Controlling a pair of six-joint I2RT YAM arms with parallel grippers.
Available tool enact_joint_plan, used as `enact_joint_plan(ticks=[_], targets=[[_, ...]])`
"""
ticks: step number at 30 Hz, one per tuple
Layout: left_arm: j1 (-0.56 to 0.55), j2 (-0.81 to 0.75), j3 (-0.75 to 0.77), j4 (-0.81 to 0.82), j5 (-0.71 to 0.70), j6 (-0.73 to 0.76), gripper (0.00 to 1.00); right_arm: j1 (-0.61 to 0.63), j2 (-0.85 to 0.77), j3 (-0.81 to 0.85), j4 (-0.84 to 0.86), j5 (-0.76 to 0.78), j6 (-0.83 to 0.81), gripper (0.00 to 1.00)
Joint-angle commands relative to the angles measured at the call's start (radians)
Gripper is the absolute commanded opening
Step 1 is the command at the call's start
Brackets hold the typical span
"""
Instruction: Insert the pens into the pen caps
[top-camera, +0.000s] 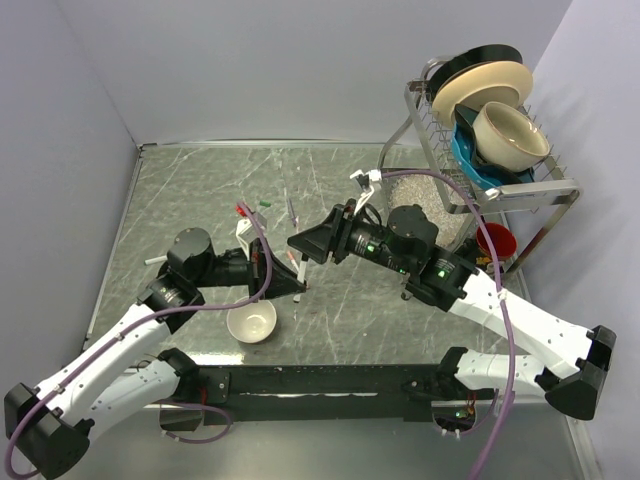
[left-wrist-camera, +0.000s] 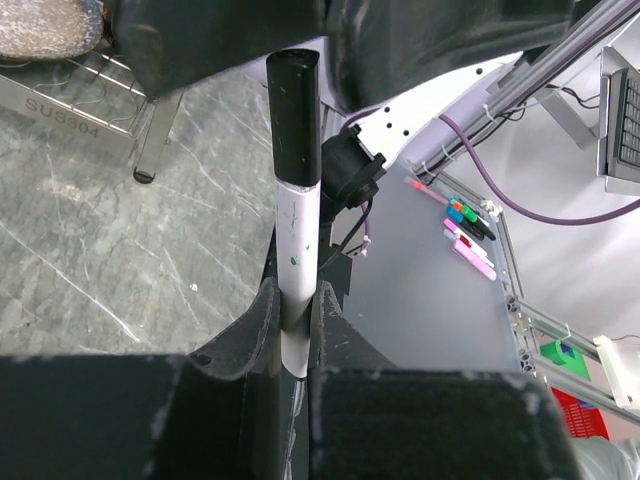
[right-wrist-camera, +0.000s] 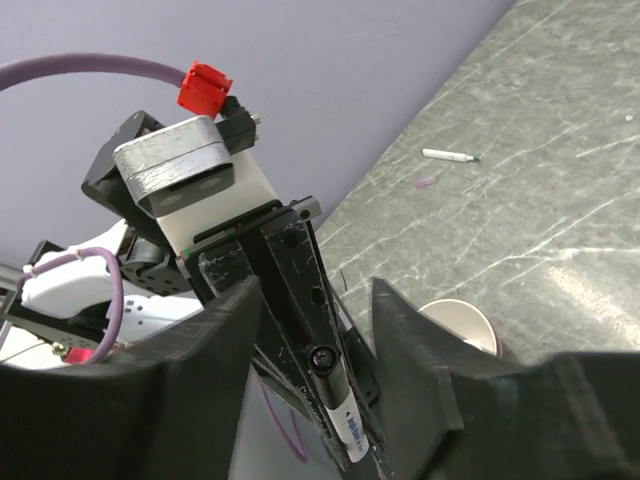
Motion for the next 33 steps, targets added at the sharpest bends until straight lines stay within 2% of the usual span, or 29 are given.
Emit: enact_joint_plan(ticks=[1, 2, 7, 10, 11, 13, 22, 28, 33], targets=[[0.002, 0.007, 0.023, 0.03, 0.025, 0.016, 0.01, 0.003, -0.017, -0.024, 0.07, -0.035, 0.0, 0.48], [0.002, 0.009, 0.023, 0.032, 0.024, 0.016, 0.01, 0.003, -0.019, -0.031, 0.078, -0.044, 0.002, 0.42], [0.002, 0.018, 0.033, 0.035, 0.014, 0.019, 0.01, 0.003, -0.023, -0.081, 0.09, -0.061, 0.02, 0.35], [0.002, 0.026, 0.039, 0.039, 0.002, 0.019, 0.01, 0.006, -0.039, -0.121, 0.104, -0.059, 0.025, 0.17], [0.003, 0.029, 0.039, 0.045, 0.001, 0.016, 0.01, 0.008, -0.043, -0.129, 0.107, -0.061, 0.023, 0.07], [0.002, 0.044, 0.046, 0.058, -0.004, 0.01, 0.01, 0.009, -0.049, -0.147, 0.107, -0.071, 0.015, 0.0], [0.002, 0.118, 0.094, 0.1, -0.018, 0.004, 0.01, 0.02, -0.083, -0.242, 0.104, -0.102, 0.002, 0.0], [0.003, 0.145, 0.092, 0.22, -0.053, -0.056, 0.01, 0.038, -0.1, -0.342, 0.179, -0.101, 0.049, 0.0], [0.005, 0.179, 0.102, 0.242, -0.107, -0.04, 0.01, 0.052, -0.1, -0.397, 0.246, -0.134, 0.086, 0.0]])
